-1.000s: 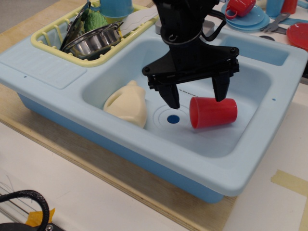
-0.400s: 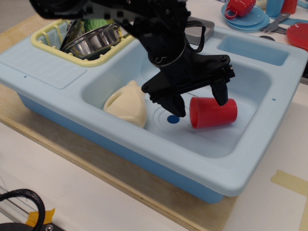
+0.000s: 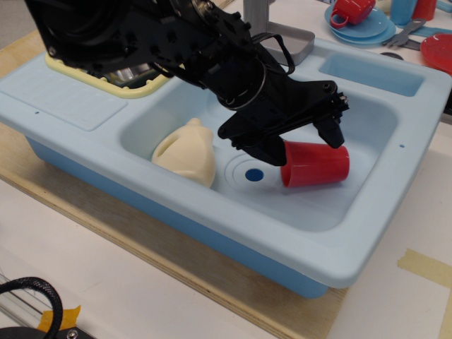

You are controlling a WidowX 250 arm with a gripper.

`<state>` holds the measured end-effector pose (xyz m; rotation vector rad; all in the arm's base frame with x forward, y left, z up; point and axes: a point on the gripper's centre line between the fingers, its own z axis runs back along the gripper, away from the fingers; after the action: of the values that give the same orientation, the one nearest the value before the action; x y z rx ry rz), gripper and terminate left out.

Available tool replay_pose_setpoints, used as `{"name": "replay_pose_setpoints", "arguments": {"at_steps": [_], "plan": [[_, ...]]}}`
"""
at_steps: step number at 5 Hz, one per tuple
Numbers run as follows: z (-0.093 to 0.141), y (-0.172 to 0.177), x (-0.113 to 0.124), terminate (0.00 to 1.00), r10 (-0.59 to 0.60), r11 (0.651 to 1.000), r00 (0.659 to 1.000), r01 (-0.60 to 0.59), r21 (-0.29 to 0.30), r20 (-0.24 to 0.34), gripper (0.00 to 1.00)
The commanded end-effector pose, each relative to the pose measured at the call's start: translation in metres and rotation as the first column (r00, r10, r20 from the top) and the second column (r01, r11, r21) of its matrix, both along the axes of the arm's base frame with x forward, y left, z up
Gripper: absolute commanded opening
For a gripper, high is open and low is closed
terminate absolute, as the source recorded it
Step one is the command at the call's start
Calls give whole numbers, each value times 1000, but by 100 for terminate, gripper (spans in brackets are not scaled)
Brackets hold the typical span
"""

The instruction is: Flip cup upright

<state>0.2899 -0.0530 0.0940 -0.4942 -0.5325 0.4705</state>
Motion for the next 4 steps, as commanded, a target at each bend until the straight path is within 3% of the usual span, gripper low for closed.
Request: {"name": "replay_pose_setpoints", "arguments": {"at_steps": [1, 2, 3, 4], "plan": [[-3, -1, 6, 0, 13, 999, 999, -12, -48, 33, 100], [-9, -4, 8, 0, 19, 997, 999, -16, -76, 29, 0], [-14, -5, 10, 0, 12, 997, 1000, -12, -82, 6, 0], [1, 2, 12, 0, -27, 994, 998, 32, 105, -51, 0]]}}
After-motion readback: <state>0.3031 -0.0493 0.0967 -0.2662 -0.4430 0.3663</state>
